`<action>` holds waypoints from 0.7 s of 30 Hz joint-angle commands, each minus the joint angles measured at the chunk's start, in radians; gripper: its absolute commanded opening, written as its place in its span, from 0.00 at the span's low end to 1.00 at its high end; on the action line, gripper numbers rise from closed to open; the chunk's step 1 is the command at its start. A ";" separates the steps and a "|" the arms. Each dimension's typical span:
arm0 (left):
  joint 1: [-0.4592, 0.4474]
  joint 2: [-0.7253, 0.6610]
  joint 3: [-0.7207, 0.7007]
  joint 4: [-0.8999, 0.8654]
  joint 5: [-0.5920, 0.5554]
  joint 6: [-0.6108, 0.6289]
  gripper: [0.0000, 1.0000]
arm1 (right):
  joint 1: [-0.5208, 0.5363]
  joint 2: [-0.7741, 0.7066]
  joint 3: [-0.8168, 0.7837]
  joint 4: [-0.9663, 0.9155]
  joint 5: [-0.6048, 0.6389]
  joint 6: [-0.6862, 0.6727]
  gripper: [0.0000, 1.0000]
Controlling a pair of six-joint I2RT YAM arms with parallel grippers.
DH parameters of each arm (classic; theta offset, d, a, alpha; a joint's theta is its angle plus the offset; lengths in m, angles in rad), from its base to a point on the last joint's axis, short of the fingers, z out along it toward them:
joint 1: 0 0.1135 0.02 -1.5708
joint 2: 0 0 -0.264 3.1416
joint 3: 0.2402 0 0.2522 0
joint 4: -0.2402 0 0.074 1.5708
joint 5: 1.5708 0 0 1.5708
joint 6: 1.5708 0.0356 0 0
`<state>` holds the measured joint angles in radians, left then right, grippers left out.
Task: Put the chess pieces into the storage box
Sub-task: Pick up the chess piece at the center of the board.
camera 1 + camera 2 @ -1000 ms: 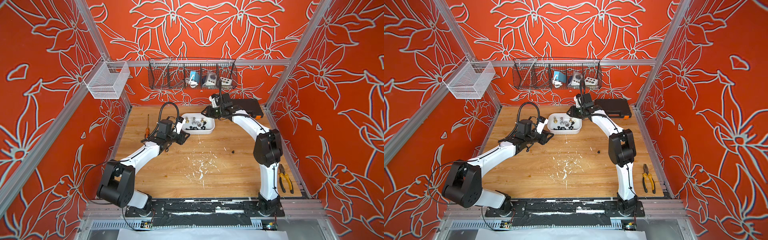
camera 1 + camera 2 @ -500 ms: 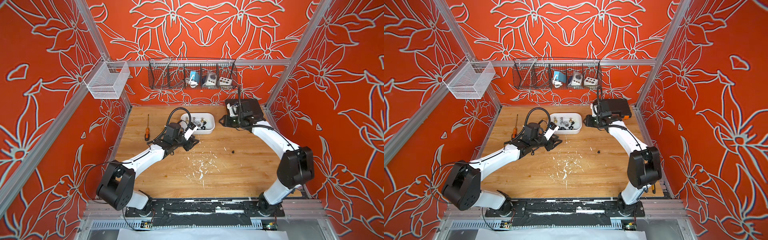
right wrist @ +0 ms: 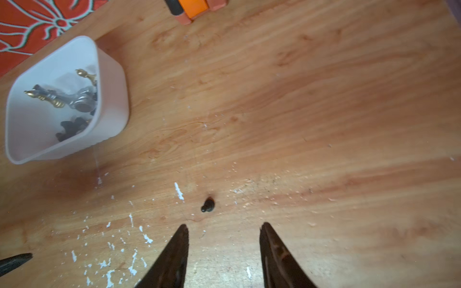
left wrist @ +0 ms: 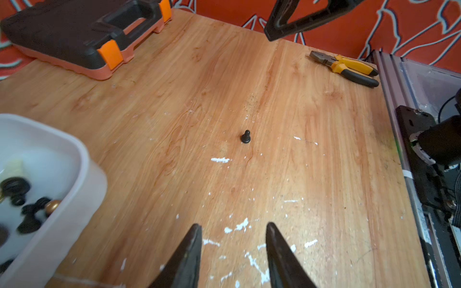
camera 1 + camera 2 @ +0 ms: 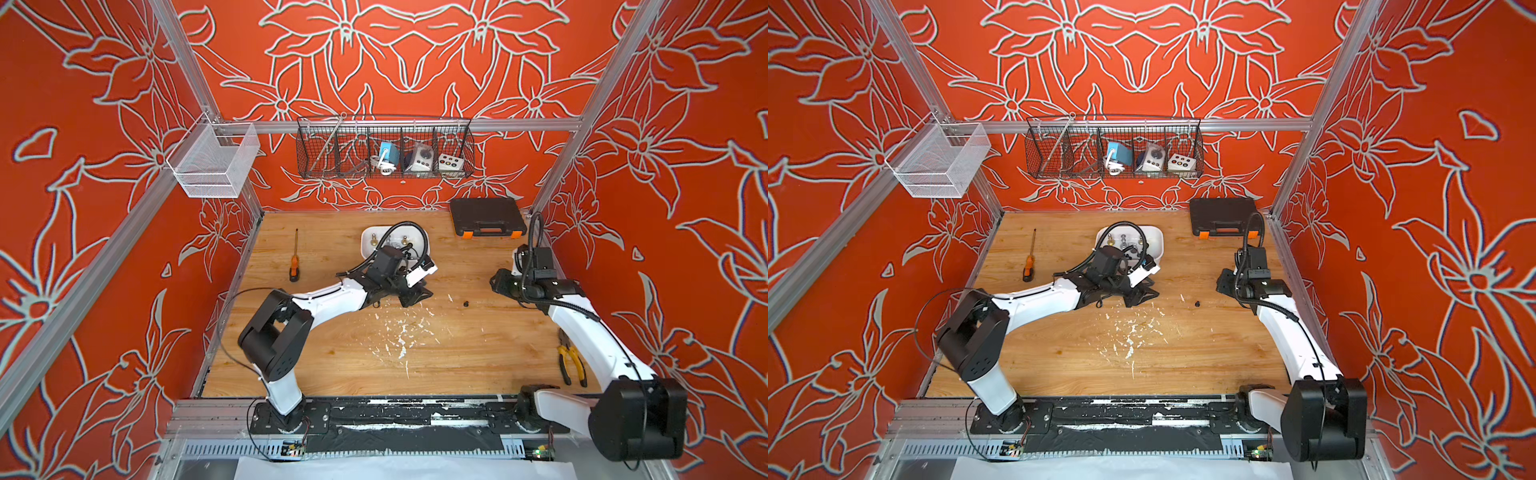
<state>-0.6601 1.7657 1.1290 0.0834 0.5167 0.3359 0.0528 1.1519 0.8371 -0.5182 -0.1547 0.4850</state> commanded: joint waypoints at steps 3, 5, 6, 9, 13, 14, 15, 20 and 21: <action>-0.077 0.107 0.105 -0.025 -0.010 0.059 0.43 | -0.046 -0.073 -0.070 -0.038 0.038 0.029 0.50; -0.100 0.148 0.140 -0.024 -0.036 0.063 0.44 | -0.060 -0.088 -0.082 -0.046 0.039 0.025 0.50; -0.113 0.169 0.157 -0.022 -0.050 0.064 0.44 | -0.069 -0.095 -0.086 -0.048 0.036 0.023 0.50; -0.142 0.226 0.201 -0.007 -0.097 0.062 0.44 | -0.088 -0.104 -0.097 -0.048 0.022 0.017 0.50; -0.162 0.295 0.239 0.033 -0.113 0.023 0.44 | -0.103 -0.101 -0.100 -0.046 0.005 0.012 0.51; -0.168 0.311 0.247 0.045 -0.118 0.012 0.44 | -0.106 -0.100 -0.102 -0.042 0.000 0.012 0.51; -0.172 0.325 0.257 0.053 -0.124 0.005 0.44 | -0.108 -0.101 -0.105 -0.038 -0.005 0.013 0.51; -0.196 0.386 0.310 0.047 -0.159 0.000 0.45 | -0.116 -0.094 -0.115 -0.023 -0.023 0.008 0.51; -0.198 0.398 0.323 0.041 -0.170 -0.009 0.45 | -0.119 -0.091 -0.113 -0.026 -0.025 0.002 0.51</action>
<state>-0.8436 2.1357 1.4105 0.1085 0.3775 0.3386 -0.0555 1.0595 0.7361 -0.5461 -0.1654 0.4942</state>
